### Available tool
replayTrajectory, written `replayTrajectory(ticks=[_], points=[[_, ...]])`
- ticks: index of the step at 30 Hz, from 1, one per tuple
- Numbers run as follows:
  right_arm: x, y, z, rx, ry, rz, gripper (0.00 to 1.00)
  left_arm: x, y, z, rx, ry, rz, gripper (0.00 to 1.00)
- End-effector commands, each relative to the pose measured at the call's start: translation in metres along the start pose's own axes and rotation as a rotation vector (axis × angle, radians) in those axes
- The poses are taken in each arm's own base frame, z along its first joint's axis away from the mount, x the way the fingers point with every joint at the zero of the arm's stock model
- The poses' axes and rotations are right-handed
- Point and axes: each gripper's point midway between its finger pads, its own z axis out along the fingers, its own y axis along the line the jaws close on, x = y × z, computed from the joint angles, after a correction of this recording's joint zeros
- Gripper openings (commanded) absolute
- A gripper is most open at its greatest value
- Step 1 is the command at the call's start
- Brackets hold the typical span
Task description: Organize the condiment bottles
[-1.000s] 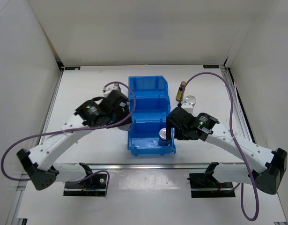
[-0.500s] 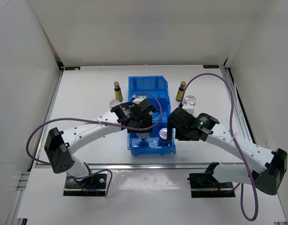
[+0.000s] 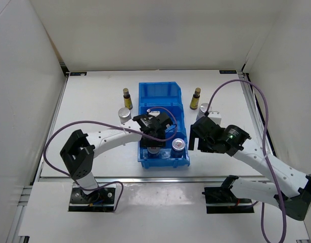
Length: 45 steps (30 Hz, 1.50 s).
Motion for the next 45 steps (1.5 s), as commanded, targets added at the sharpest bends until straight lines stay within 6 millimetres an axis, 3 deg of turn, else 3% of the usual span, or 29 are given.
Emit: replayTrajectory(ticks=[1, 2, 6, 11, 15, 18, 19, 23, 24, 26, 27, 30, 31, 37, 40, 44, 45], points=[[-0.001, -0.016, -0.002, 0.044, -0.019, 0.018, 0.99, -0.019, -0.009, -0.007, 0.067, -0.038, -0.058, 0.33], [-0.002, -0.017, -0.002, 0.051, -0.026, 0.018, 0.99, -0.017, -0.010, -0.008, 0.075, -0.028, -0.046, 0.36], [-0.013, -0.030, -0.002, 0.103, -0.041, 0.021, 0.99, -0.017, -0.009, -0.004, 0.086, 0.006, -0.042, 0.76], [-0.038, -0.040, 0.008, 0.150, -0.025, 0.005, 0.99, -0.038, -0.008, -0.022, 0.128, -0.047, -0.042, 0.92], [-0.065, -0.042, 0.015, 0.125, -0.030, 0.010, 0.99, -0.063, -0.004, -0.055, 0.169, -0.127, -0.010, 0.98], [-0.096, -0.041, 0.019, 0.076, -0.053, 0.025, 0.99, -0.094, 0.028, -0.093, 0.095, -0.298, 0.014, 1.00], [-0.108, -0.045, 0.025, 0.076, -0.057, 0.029, 0.99, -0.108, 0.048, -0.119, 0.063, -0.406, 0.001, 1.00], [-0.141, -0.039, 0.036, 0.032, -0.067, 0.029, 0.99, -0.118, 0.126, -0.153, -0.084, -0.581, -0.033, 1.00], [-0.145, -0.037, 0.039, 0.034, -0.063, 0.028, 0.99, -0.111, 0.143, -0.147, -0.132, -0.580, -0.034, 1.00], [-0.159, -0.035, 0.050, 0.041, -0.064, 0.038, 0.99, -0.107, 0.174, -0.156, -0.188, -0.627, -0.078, 1.00], [-0.165, -0.029, 0.054, 0.023, -0.067, 0.039, 0.99, -0.101, 0.192, -0.147, -0.242, -0.610, -0.087, 1.00], [-0.184, -0.031, 0.070, 0.020, -0.056, 0.073, 0.99, -0.088, 0.218, -0.138, -0.295, -0.609, -0.126, 1.00], [-0.187, -0.035, 0.083, 0.030, -0.028, 0.085, 0.99, -0.085, 0.220, -0.132, -0.305, -0.612, -0.128, 1.00], [-0.209, -0.039, 0.118, 0.057, 0.023, 0.110, 0.99, -0.090, 0.214, -0.131, -0.262, -0.616, -0.131, 1.00], [-0.202, -0.045, 0.135, 0.082, 0.082, 0.105, 0.94, -0.093, 0.211, -0.123, -0.282, -0.590, -0.108, 1.00], [-0.196, -0.040, 0.144, 0.068, 0.112, 0.138, 0.85, -0.095, 0.211, -0.117, -0.301, -0.568, -0.104, 1.00], [-0.185, -0.040, 0.148, 0.064, 0.144, 0.137, 0.83, -0.095, 0.211, -0.115, -0.306, -0.561, -0.100, 1.00]])
